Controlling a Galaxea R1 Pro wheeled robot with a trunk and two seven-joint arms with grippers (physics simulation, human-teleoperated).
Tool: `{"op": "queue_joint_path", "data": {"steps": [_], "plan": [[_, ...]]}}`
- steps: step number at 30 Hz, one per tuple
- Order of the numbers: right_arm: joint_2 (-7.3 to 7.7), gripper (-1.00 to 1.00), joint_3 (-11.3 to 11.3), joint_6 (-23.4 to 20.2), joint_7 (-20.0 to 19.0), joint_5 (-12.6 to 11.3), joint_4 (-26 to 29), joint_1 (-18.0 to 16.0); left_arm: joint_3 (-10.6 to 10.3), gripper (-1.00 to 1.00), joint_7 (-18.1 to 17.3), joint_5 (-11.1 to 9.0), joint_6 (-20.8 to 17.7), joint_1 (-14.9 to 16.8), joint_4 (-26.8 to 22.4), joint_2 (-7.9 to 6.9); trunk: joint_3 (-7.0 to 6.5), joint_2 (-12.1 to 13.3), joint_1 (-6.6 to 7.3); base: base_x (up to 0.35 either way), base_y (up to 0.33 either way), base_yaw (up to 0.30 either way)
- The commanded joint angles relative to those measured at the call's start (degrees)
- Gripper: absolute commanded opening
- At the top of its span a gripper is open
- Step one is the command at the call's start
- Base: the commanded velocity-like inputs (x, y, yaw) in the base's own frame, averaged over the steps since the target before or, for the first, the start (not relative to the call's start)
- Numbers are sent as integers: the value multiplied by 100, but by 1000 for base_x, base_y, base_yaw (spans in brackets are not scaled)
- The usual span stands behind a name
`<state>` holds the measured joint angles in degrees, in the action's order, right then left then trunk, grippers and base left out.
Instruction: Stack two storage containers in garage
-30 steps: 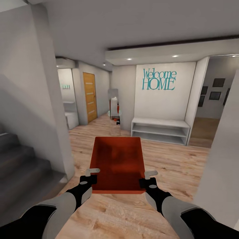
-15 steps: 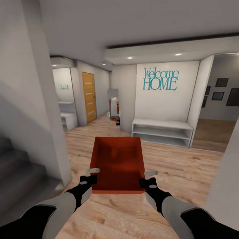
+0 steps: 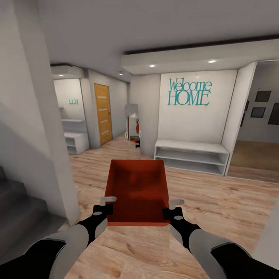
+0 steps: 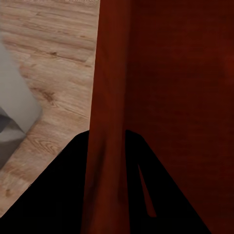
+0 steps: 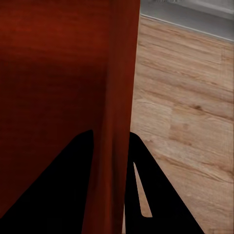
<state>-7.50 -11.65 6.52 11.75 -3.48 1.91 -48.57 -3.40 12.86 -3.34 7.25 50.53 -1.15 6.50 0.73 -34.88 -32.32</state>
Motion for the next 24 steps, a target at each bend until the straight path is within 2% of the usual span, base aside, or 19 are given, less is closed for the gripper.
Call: {"op": "queue_joint_path", "data": {"steps": [1, 24], "plan": [[-15, -100, 31, 32, 38, -136, -33, -3, 147, -100, 102, 0, 119, 9, -13, 3, 7, -7, -5, 323, 0, 0], [-15, -100, 31, 34, 38, -136, -33, 14, 147, -100, 102, 0, 119, 9, -17, 0, 7, -7, -5, 322, 0, 0]]}}
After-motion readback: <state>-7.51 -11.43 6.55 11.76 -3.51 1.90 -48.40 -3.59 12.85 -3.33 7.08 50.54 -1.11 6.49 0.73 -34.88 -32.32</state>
